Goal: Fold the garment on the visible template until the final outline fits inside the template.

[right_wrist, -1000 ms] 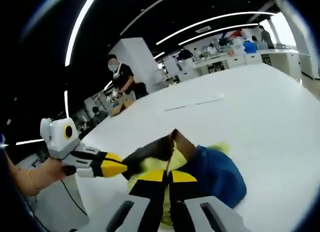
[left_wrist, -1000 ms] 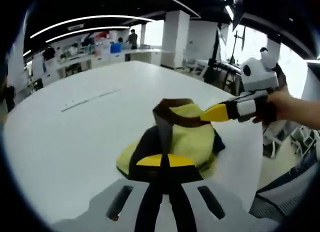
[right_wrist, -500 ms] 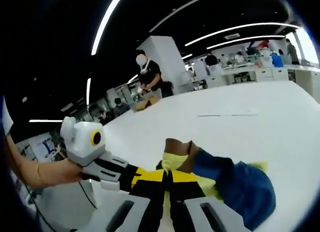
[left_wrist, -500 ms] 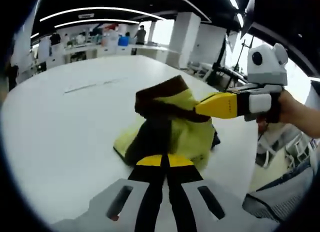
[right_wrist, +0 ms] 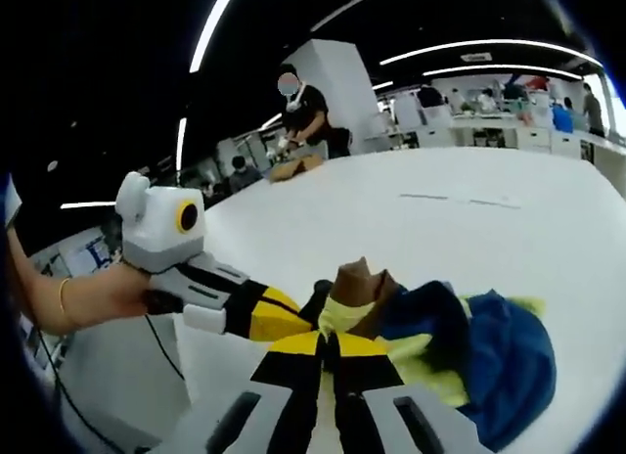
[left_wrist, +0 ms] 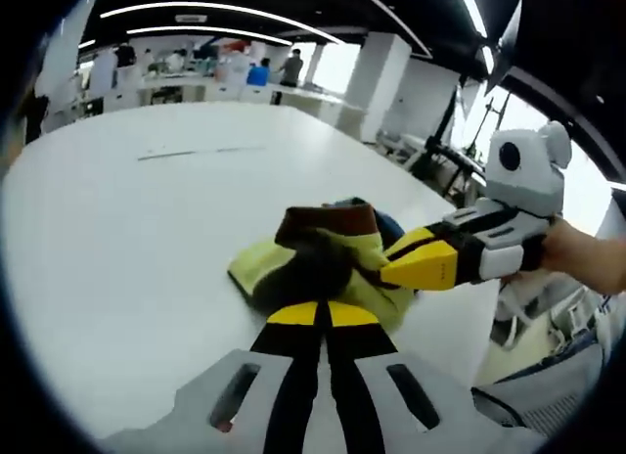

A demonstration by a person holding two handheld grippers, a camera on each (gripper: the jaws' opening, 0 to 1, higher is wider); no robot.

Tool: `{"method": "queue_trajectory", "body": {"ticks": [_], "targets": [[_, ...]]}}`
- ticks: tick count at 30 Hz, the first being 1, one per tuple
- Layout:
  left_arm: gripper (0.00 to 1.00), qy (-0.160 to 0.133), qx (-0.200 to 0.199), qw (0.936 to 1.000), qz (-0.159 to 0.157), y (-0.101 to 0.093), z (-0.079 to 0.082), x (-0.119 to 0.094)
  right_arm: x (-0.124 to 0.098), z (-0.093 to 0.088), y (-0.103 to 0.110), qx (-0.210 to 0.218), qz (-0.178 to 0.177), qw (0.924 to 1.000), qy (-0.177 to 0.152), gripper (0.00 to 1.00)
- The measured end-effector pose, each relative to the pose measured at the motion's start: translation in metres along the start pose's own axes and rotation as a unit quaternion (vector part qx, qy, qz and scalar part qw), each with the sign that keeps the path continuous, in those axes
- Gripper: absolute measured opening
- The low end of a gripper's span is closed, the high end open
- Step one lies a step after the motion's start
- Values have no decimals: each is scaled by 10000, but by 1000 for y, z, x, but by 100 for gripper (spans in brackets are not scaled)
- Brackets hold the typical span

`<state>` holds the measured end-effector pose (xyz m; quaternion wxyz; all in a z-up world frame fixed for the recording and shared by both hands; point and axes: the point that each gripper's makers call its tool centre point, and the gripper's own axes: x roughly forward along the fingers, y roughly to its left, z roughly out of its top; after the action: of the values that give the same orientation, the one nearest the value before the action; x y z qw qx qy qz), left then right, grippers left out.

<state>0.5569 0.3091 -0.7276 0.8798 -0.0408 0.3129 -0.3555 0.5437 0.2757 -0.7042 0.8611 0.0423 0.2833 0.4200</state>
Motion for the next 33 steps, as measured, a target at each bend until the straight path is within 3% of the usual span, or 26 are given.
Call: {"method": "queue_trajectory", "body": {"ticks": [3,11,23,33], "targets": [[0,3,7,10000,2,-1,0,0,-7,5,0,-187,-17,9998,-9,14],[0,29,24,10000,14,0,-1,-1,-21,28,-17,-716,-175,9972,-158,26],[0,52,103,9999,14,1,1,-3,-17,40,-52,-1469,-405,9883,107,28],[0,23,101,9999,42,2,3,-5,1,32,-72,-1840,-408,9809,476,19]]}}
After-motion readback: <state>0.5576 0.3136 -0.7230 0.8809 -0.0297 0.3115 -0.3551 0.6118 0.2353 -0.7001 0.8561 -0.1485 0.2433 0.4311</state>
